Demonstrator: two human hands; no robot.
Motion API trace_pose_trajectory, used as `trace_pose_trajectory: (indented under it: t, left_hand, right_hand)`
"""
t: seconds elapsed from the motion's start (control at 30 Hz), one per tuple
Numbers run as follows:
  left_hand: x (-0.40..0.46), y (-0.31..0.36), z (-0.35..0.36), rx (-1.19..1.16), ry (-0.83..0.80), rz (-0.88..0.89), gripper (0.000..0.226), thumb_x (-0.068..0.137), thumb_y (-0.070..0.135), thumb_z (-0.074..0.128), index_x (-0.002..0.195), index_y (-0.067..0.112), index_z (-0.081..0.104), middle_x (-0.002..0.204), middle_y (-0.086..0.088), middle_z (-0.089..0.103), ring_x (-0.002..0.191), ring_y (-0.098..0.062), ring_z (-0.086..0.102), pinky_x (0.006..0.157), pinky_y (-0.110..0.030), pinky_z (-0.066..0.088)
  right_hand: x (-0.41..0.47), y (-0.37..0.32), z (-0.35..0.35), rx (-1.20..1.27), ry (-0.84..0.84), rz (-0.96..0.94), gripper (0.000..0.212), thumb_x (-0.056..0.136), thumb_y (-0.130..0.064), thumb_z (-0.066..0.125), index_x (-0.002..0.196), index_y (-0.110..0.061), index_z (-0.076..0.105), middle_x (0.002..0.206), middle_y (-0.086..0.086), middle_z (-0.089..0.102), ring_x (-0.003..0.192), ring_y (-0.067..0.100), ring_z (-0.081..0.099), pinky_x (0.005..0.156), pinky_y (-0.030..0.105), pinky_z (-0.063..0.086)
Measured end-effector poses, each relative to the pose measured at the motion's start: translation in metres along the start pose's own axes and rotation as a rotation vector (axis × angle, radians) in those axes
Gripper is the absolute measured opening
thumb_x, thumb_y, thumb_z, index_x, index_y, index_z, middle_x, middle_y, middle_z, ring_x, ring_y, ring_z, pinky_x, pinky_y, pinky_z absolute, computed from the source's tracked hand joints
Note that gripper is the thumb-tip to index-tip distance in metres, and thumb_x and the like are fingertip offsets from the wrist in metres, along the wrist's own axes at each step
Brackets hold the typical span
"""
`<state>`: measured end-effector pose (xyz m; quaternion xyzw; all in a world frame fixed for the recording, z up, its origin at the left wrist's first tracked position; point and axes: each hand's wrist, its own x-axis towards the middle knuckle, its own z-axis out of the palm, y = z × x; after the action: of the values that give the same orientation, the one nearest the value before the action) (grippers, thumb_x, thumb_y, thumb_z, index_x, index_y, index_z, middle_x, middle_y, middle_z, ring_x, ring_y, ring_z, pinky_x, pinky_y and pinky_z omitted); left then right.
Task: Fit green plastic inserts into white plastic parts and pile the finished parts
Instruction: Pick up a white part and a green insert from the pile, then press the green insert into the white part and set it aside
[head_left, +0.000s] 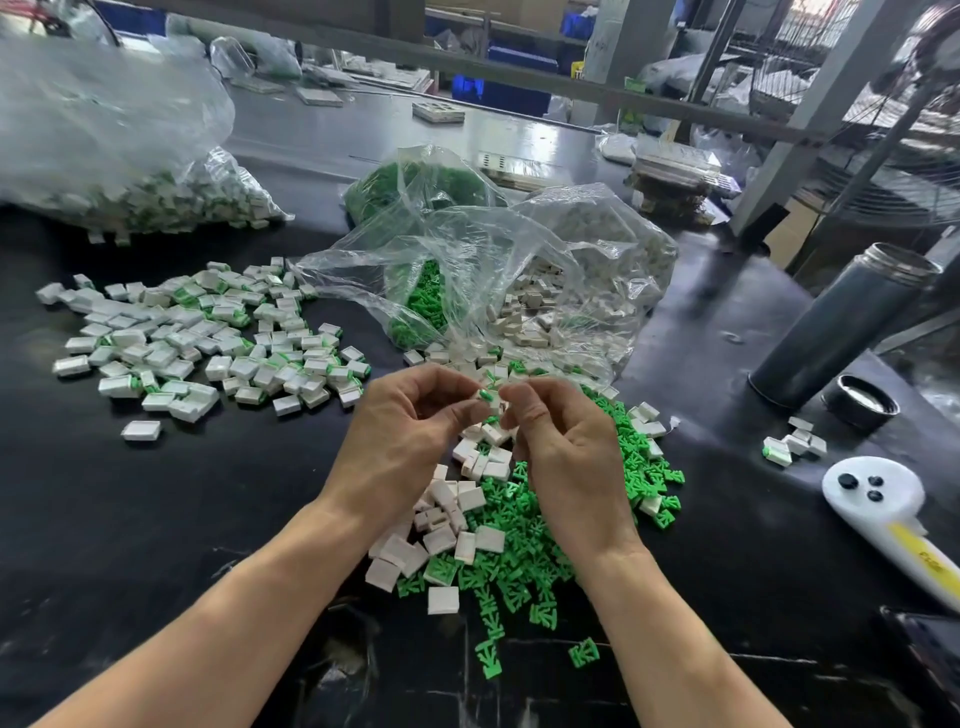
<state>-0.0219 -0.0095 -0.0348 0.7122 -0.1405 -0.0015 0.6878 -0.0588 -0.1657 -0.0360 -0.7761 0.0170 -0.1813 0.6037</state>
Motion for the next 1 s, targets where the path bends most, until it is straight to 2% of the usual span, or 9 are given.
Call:
trace_pose_trajectory:
  t: [0.13,0.27,0.33,0.4,0.47,0.63,0.77,0.9,1.0]
  left_hand:
    - [-0.0016,-0.0013,0.0006,0.019,-0.06,0.004,0.011,0.087,0.01,0.079,0.095,0.016,0.076,0.088,0.002,0.078,0.084,-0.009,0.074,0.073,-0.015,0.055]
    - [-0.0024,-0.0016,0.002,0.045,-0.052,0.0,0.015,0.085,0.01,0.081,0.097,0.014,0.074,0.087,0.001,0.077,0.082,-0.01,0.074,0.072,-0.017,0.056]
    - [-0.0025,-0.0023,0.0031,0.085,-0.043,-0.007,0.017,0.084,0.014,0.082,0.098,0.016,0.073,0.086,0.001,0.076,0.082,-0.012,0.074,0.072,-0.023,0.058]
    - [-0.0027,-0.0029,0.0034,0.139,-0.04,-0.012,0.018,0.083,0.018,0.084,0.097,0.019,0.072,0.085,0.001,0.076,0.084,-0.017,0.074,0.079,-0.038,0.062]
    - [-0.0031,-0.0021,0.0039,0.183,-0.041,-0.002,0.018,0.082,0.022,0.084,0.096,0.022,0.073,0.084,0.003,0.076,0.084,-0.019,0.074,0.081,-0.046,0.062]
    - [-0.0041,-0.0004,0.0052,0.307,-0.033,0.04,0.014,0.084,0.03,0.084,0.091,0.026,0.072,0.077,0.003,0.073,0.074,-0.022,0.071,0.07,-0.048,0.059]
    - [-0.005,-0.002,0.0034,0.397,-0.042,0.048,0.012,0.086,0.032,0.081,0.091,0.031,0.071,0.078,0.009,0.073,0.073,-0.012,0.07,0.071,-0.041,0.061]
    - [-0.0059,-0.0016,0.0011,0.486,-0.029,0.093,0.014,0.085,0.038,0.08,0.092,0.036,0.069,0.091,0.028,0.066,0.08,0.003,0.064,0.069,-0.015,0.054]
    - [-0.0041,-0.0016,-0.0036,0.555,-0.009,0.125,0.016,0.084,0.037,0.08,0.094,0.039,0.067,0.094,0.023,0.062,0.086,0.008,0.059,0.069,-0.01,0.049]
  right_hand:
    - [-0.0019,0.001,-0.0001,-0.045,-0.054,-0.002,0.004,0.099,-0.024,0.071,0.096,-0.025,0.074,0.083,-0.008,0.074,0.072,0.005,0.065,0.067,0.02,0.051]
    - [-0.0012,0.0031,-0.0014,-0.042,-0.054,0.038,0.004,0.098,-0.024,0.071,0.096,-0.023,0.074,0.083,-0.008,0.074,0.074,0.004,0.067,0.067,0.017,0.051]
    - [-0.0014,0.004,-0.0008,-0.051,-0.046,0.04,0.005,0.098,-0.024,0.07,0.095,-0.023,0.074,0.082,-0.008,0.074,0.072,0.003,0.067,0.066,0.016,0.05]
    - [-0.0019,0.0051,0.0008,-0.062,-0.036,0.051,0.006,0.099,-0.024,0.07,0.094,-0.023,0.073,0.08,-0.01,0.074,0.071,0.001,0.066,0.064,0.014,0.049]
    - [-0.0019,0.0059,0.0015,-0.084,-0.019,0.065,0.007,0.098,-0.025,0.07,0.092,-0.024,0.073,0.078,-0.013,0.072,0.069,0.0,0.065,0.063,0.012,0.048]
    - [-0.0005,0.0079,0.001,-0.162,0.011,0.103,0.013,0.099,-0.031,0.068,0.087,-0.025,0.072,0.072,-0.013,0.069,0.065,0.0,0.062,0.059,0.014,0.046]
    - [0.0003,0.009,0.0013,-0.164,0.0,0.12,0.013,0.099,-0.029,0.069,0.087,-0.025,0.072,0.069,-0.012,0.068,0.062,-0.001,0.06,0.058,0.014,0.044]
    - [-0.0007,0.0084,0.001,-0.158,-0.009,0.112,0.012,0.098,-0.029,0.07,0.087,-0.025,0.073,0.069,-0.016,0.069,0.062,-0.002,0.061,0.058,0.012,0.045]
    - [-0.0002,0.0074,-0.0021,-0.208,0.011,0.1,0.012,0.098,-0.032,0.071,0.087,-0.027,0.072,0.074,-0.014,0.071,0.068,0.002,0.064,0.059,0.015,0.048]
